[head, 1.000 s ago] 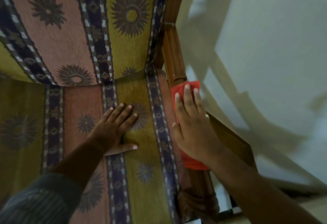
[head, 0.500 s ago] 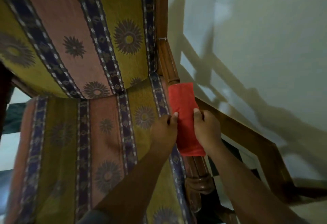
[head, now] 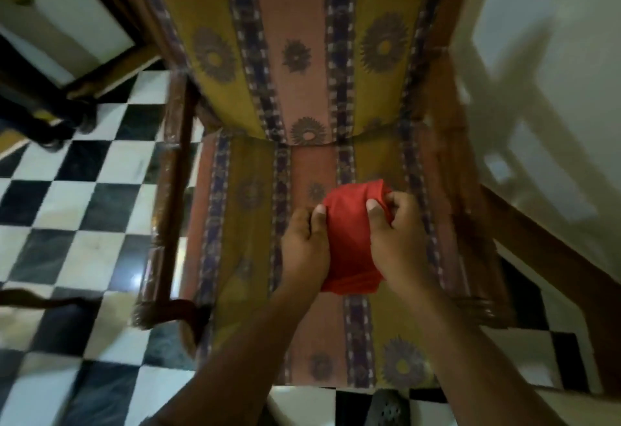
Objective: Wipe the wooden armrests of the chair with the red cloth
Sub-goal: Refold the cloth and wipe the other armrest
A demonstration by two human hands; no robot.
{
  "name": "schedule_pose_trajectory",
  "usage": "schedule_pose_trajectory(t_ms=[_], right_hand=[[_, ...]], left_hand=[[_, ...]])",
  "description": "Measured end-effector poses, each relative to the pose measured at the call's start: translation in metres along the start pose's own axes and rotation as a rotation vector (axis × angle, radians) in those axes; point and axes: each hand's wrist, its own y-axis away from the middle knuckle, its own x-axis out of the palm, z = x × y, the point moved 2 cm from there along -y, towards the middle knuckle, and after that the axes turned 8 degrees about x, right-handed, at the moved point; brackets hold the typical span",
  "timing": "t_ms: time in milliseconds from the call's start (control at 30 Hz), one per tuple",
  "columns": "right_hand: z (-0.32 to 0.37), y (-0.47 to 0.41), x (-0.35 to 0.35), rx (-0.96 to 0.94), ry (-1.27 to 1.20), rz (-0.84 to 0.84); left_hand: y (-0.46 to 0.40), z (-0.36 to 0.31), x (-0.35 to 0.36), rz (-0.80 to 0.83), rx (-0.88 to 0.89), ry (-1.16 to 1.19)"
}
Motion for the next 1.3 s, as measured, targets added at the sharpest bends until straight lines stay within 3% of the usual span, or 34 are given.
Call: schedule_pose_trajectory(t_ms=[267,433,600,700,767,833,933,1067,1133,1200,1300], right_hand=[[0.088,0.115,0.195,-0.195,-0.135,0.207],[0.099,0.167,0.273,-0.292,-0.131,0.144],[0.039,0.177,0.307,-0.114,0.045,0.095],[0.019,0.171,0.311,-0.043,0.089,0.132],[0.013,0.167,0.309,-0.022,0.108,0.167],[0.01,0.162,0.302,-0.003,0.082,0.198],[-0.002,0.142,0.286,-0.024,0.093,0.249],[-0.037,0.088,0.271,-0.334,0.615,0.192],[-0.053,0.055,0.276,-0.511,0.865,0.279],[-0.074,0.025,0.285,-0.573,1.067,0.393],[-0.102,0.003,0.296,-0.698,1.125,0.363]], left_hand=[[-0.024,0.04,-0.244,-0.222,0.107,-0.182],[-0.034,0.081,-0.325,-0.268,0.09,-0.273],[-0.018,0.154,-0.321,-0.044,-0.098,-0.369],[-0.009,0.173,-0.313,-0.048,-0.127,-0.335],[-0.005,0.17,-0.311,-0.051,-0.045,-0.315],[-0.006,0.159,-0.309,-0.013,0.141,-0.447],[-0.023,0.144,-0.296,0.185,0.317,-0.672],[-0.041,0.151,-0.274,0.418,0.363,-0.75],[-0.043,0.153,-0.271,0.401,0.381,-0.729],[-0.042,0.156,-0.268,0.38,0.401,-0.723],[-0.042,0.158,-0.266,0.349,0.46,-0.723]])
